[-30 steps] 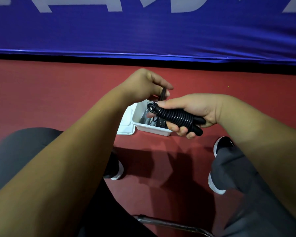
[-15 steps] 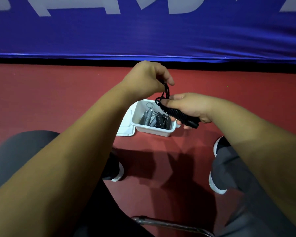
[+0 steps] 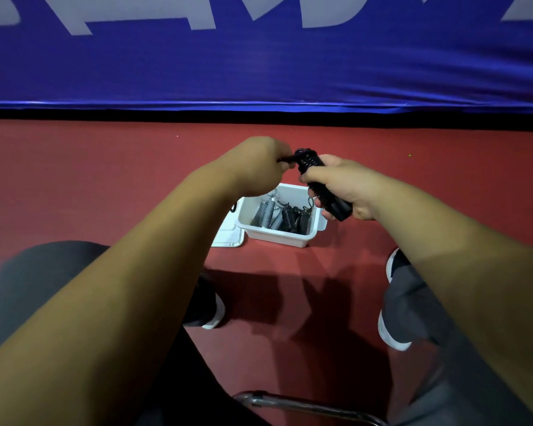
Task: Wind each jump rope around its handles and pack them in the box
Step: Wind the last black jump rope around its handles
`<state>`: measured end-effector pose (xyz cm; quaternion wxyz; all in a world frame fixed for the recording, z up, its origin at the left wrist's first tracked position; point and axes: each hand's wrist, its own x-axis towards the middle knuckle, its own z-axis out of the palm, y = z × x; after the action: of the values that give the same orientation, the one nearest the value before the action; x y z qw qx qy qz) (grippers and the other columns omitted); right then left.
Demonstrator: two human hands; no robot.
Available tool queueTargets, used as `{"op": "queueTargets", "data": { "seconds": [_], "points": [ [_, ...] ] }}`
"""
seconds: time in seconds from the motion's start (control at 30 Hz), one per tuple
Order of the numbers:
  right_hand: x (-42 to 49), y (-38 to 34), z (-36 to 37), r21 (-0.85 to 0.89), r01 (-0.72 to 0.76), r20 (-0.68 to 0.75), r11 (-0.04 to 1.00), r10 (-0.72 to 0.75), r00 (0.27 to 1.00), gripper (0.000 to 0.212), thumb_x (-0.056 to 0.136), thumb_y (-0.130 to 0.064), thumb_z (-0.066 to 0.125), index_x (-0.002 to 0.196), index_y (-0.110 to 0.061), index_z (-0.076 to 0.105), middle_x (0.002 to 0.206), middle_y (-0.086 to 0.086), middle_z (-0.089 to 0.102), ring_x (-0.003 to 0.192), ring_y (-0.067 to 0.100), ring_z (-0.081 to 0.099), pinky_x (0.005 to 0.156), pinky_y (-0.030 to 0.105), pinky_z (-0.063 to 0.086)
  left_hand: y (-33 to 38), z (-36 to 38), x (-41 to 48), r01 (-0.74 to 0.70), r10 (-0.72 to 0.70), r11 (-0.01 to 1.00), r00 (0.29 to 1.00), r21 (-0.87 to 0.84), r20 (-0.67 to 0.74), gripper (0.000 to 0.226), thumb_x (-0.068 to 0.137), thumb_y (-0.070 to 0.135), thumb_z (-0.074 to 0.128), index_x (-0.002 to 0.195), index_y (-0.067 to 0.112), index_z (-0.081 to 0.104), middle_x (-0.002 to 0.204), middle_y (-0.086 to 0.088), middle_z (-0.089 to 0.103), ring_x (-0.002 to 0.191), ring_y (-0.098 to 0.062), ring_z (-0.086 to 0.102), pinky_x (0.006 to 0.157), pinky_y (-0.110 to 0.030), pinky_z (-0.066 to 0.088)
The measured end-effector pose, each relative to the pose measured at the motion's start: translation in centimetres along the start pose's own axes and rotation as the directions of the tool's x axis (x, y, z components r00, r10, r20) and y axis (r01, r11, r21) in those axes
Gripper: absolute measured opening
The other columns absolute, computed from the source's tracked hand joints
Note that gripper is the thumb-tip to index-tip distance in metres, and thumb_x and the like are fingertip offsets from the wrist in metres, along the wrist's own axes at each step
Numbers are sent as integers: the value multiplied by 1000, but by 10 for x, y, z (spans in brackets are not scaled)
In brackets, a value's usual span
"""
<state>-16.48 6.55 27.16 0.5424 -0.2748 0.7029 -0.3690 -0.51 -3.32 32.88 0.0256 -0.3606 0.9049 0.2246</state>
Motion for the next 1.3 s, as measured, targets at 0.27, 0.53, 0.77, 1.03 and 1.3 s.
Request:
{"op": "queueTargets", "data": {
  "seconds": [0.27, 0.53, 0.77, 1.03, 1.3],
  "points": [
    [-5, -9, -2, 72, -52, -28, 996, 54, 998, 73, 85, -90, 51, 103, -21, 70, 78, 1, 66, 65, 19, 63, 63, 32, 55, -8, -1, 0, 58, -51, 934, 998, -351, 30, 21, 102, 31, 64, 92, 22, 80, 75, 4, 70, 64, -12, 51, 61, -26, 41],
    [-6, -9, -1, 117, 49, -95, 992, -38, 995, 66, 92, -77, 60, 116, -18, 75, 81, 4, 66, 62, 19, 62, 59, 33, 53, -15, 11, 3, 187, -152, 732, 982, -655, 110, 17, 92, 19, 81, 103, 6, 79, 86, -4, 78, 63, -9, 58, 60, -21, 54],
    [-12, -9, -3, 75, 39, 13, 996, -40, 999, 68, 89, -80, 62, 111, -17, 76, 79, 5, 67, 63, 22, 62, 61, 35, 55, -33, 12, 2, 251, -70, 779, 945, -575, 319, 18, 102, 13, 67, 116, 9, 76, 99, -6, 80, 70, -8, 63, 75, -24, 59],
    [-24, -14, 0, 11, -30, 378, 1000, 23, 925, 61, 97, -74, 52, 102, -15, 65, 69, 4, 52, 53, 19, 49, 55, 30, 45, -36, 9, 4, 104, -14, 933, 967, -344, 253, 15, 93, 21, 80, 79, 27, 79, 75, 5, 77, 68, -1, 66, 73, -19, 56],
    [-36, -11, 0, -123, -151, 665, 981, 194, 721, 66, 88, -76, 50, 101, -13, 67, 63, 6, 43, 46, 17, 42, 46, 24, 42, -28, 9, 5, -124, 161, 969, 973, -216, 166, 31, 90, 3, 69, 77, 31, 77, 80, -3, 76, 67, -8, 57, 68, -25, 49]
  ]
}}
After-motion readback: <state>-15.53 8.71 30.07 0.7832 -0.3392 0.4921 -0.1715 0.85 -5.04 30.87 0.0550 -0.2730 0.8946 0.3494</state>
